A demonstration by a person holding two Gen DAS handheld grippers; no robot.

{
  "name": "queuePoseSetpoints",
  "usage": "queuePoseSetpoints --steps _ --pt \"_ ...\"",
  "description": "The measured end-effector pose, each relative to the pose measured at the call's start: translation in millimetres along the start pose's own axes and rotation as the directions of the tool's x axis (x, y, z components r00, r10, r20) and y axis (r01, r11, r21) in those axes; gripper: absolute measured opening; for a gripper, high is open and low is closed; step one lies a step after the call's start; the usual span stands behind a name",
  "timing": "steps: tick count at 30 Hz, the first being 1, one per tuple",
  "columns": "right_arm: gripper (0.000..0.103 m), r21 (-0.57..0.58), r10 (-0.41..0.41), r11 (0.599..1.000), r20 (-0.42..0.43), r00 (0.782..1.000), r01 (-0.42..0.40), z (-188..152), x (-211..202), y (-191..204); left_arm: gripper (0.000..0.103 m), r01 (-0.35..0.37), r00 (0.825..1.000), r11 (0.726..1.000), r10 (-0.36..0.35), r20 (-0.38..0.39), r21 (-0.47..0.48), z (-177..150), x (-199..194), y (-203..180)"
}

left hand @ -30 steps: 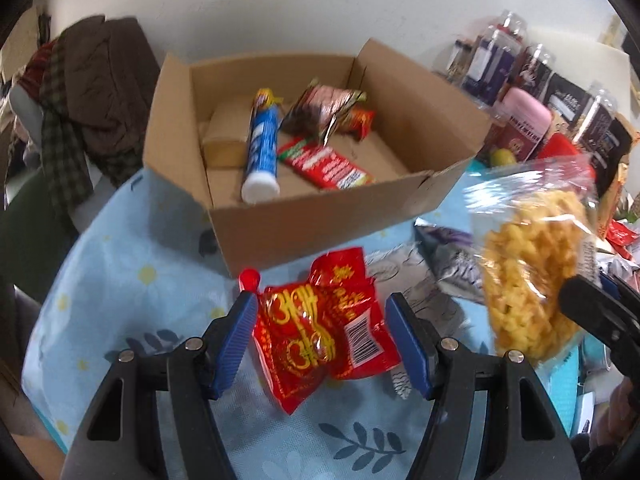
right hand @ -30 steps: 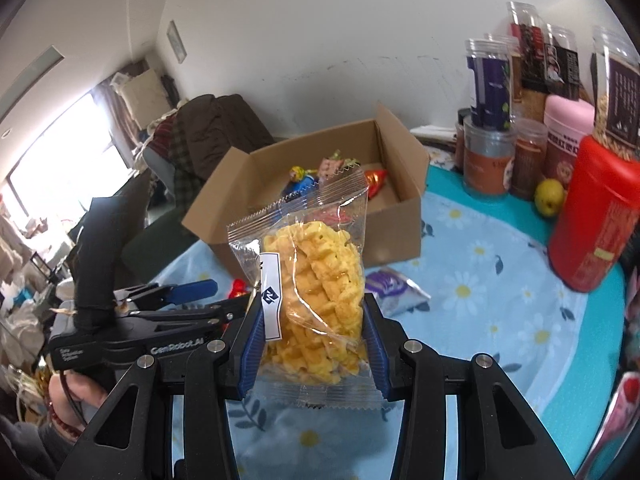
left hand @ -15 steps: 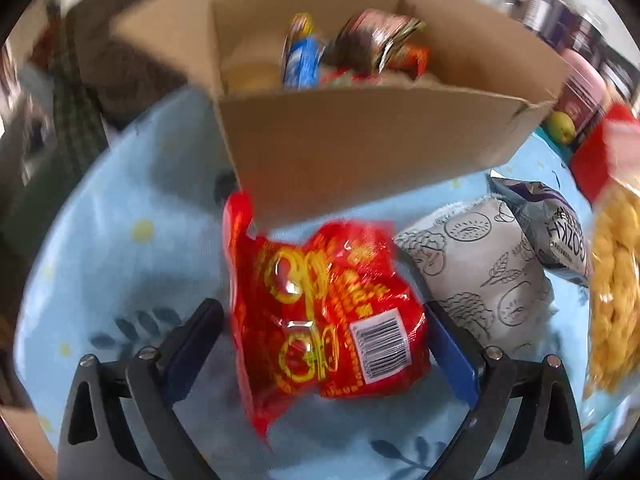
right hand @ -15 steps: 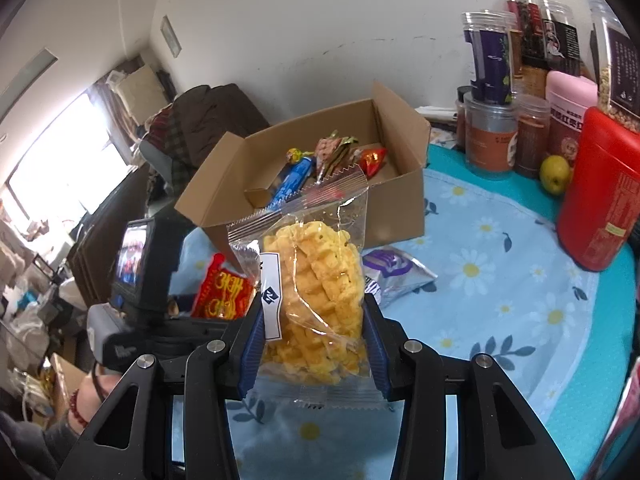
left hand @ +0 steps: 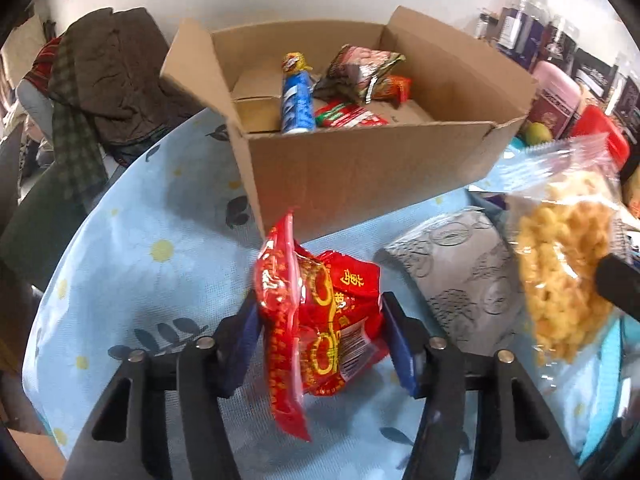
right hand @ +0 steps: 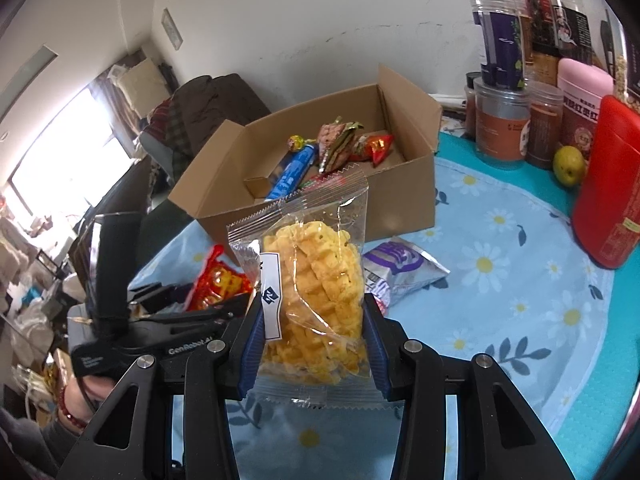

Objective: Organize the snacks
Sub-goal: 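Carry the red bag and waffle packet with both grippers over the box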

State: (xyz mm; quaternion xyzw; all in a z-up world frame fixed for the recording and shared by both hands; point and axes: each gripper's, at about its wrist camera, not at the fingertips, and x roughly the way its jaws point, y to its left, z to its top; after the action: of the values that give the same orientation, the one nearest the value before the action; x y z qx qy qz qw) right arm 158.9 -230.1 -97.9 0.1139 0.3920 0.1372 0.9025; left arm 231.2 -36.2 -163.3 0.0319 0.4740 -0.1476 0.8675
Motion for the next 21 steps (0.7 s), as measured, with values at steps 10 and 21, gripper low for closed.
queuePoseSetpoints --steps 10,21 --pt "0.044 -0.007 0.013 1.0 0.005 1.0 -0.013 -0.2 -0.9 3.9 0.041 -0.01 0.999 1.0 0.01 0.046 0.001 -3.5 -14.7 -6.1" --pt "0.044 -0.029 0.038 0.999 0.046 0.998 -0.037 23.6 -7.8 10.4 0.041 0.018 0.983 0.999 -0.024 0.184 0.037 26.2 -67.7 -10.8"
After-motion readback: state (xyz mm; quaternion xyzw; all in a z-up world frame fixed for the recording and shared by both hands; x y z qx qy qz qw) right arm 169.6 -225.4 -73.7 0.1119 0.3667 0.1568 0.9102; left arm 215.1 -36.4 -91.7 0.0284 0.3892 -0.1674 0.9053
